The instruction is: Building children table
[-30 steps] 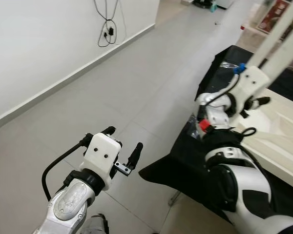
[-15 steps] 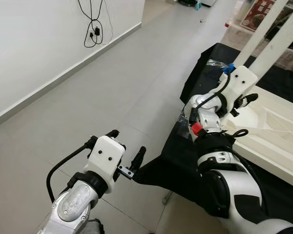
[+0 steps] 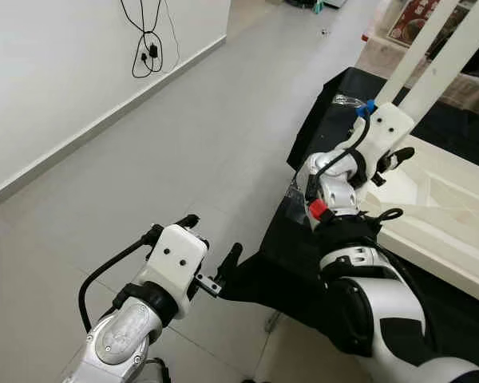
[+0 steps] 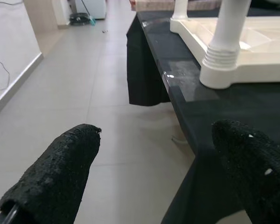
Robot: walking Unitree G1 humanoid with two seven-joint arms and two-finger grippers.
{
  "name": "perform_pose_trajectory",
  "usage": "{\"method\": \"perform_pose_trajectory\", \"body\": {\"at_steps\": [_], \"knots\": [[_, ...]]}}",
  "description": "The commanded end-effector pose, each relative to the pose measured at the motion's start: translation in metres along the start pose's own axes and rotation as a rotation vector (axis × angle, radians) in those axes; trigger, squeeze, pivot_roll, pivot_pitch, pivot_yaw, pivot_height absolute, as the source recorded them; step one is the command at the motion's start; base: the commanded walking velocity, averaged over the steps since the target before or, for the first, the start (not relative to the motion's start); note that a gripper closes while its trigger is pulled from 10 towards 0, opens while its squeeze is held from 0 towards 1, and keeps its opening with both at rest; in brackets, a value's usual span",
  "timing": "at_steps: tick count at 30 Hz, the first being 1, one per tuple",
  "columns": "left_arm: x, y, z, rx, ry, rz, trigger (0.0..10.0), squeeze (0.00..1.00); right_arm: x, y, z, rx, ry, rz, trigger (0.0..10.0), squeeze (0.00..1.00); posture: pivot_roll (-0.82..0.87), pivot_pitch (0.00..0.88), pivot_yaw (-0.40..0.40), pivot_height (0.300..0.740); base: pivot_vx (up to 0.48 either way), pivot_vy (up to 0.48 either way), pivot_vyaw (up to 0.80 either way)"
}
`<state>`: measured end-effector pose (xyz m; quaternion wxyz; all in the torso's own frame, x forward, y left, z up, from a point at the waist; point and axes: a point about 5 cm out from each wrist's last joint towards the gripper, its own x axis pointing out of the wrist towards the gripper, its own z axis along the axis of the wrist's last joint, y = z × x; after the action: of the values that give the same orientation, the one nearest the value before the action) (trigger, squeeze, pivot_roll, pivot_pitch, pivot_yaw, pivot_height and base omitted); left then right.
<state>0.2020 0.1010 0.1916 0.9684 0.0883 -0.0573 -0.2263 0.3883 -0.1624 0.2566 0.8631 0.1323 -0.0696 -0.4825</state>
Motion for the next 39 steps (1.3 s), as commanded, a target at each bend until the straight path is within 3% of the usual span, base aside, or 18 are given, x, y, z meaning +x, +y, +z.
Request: {"method": "perform_pose_trajectory", "body": {"at_steps": [1, 7, 13, 17, 21, 24, 25, 26, 27, 31, 35, 36, 39], "knots": [[-0.001, -0.003, -0.002, -0.006, 0.007, -0.009, 10.0, 0.0, 0.007, -0.002, 0.005, 0.039, 0.04, -0.006, 10.0, 0.0, 0.17, 0.191, -0.119, 0.74, 0.0, 0.0, 0.0], [-0.001, -0.004, -0.002, -0.005, 0.006, -0.011, 10.0, 0.0, 0.009, 0.007, 0.039, 0.11, -0.033, 0.016, 10.0, 0.0, 0.17, 0.191, -0.12, 0.74, 0.0, 0.0, 0.0], [-0.001, -0.004, -0.003, -0.004, 0.006, -0.01, 10.0, 0.0, 0.013, 0.002, 0.038, 0.111, -0.017, -0.011, 10.0, 0.0, 0.17, 0.192, -0.122, 0.74, 0.0, 0.0, 0.0], [-0.001, -0.004, -0.003, -0.004, 0.006, -0.009, 10.0, 0.0, 0.012, -0.004, 0.017, 0.064, 0.033, -0.014, 10.0, 0.0, 0.17, 0.192, -0.12, 0.74, 0.0, 0.0, 0.0], [-0.001, -0.004, -0.003, -0.007, 0.006, -0.01, 10.0, 0.0, 0.004, -0.014, -0.024, -0.043, 0.15, -0.017, 10.0, 0.0, 0.17, 0.192, -0.116, 0.74, 0.0, 0.0, 0.0], [-0.001, -0.004, -0.004, -0.008, 0.006, -0.01, 10.0, 0.0, 0.003, -0.016, -0.031, -0.063, 0.17, -0.021, 10.0, 0.0, 0.17, 0.191, -0.116, 0.74, 0.0, 0.0, 0.0], [0.0, -0.004, -0.003, -0.007, 0.005, -0.011, 10.0, 0.0, 0.002, -0.016, -0.028, -0.063, 0.157, -0.016, 10.0, 0.0, 0.17, 0.189, -0.115, 0.74, 0.0, 0.0, 0.0], [0.0, -0.003, -0.003, -0.003, 0.004, -0.012, 10.0, 0.0, 0.004, -0.006, -0.004, -0.016, 0.076, 0.012, 10.0, 0.0, 0.17, 0.184, -0.112, 0.74, 0.0, 0.0, 0.0], [0.0, -0.003, -0.003, -0.003, 0.004, -0.012, 10.0, 0.0, 0.004, -0.006, -0.004, -0.016, 0.076, 0.012, 10.0, 0.0, 0.17, 0.184, -0.112, 0.74, 0.0, 0.0, 0.0], [0.002, -0.003, -0.003, 0.002, 0.0, -0.015, 10.0, 0.0, 0.006, 0.007, 0.039, 0.083, -0.012, 0.037, 10.0, 0.0, 0.17, 0.179, -0.114, 0.74, 0.0, 0.0, 0.0], [0.002, -0.003, -0.003, 0.003, -0.002, -0.012, 10.0, 0.0, 0.007, 0.008, 0.053, 0.113, -0.027, 0.031, 10.0, 0.0, 0.17, 0.177, -0.117, 0.74, 0.0, 0.0, 0.0], [0.001, -0.004, -0.003, 0.002, -0.002, -0.012, 10.0, 0.0, 0.008, 0.007, 0.065, 0.148, -0.053, 0.028, 10.0, 0.0, 0.17, 0.177, -0.115, 0.74, 0.0, 0.0, 0.0], [0.0, -0.005, -0.003, 0.001, -0.001, -0.014, 10.0, 0.0, 0.007, 0.006, 0.066, 0.146, -0.059, 0.034, 10.0, 0.0, 0.16, 0.179, -0.115, 0.74, 0.0, 0.0, 0.0]]}}
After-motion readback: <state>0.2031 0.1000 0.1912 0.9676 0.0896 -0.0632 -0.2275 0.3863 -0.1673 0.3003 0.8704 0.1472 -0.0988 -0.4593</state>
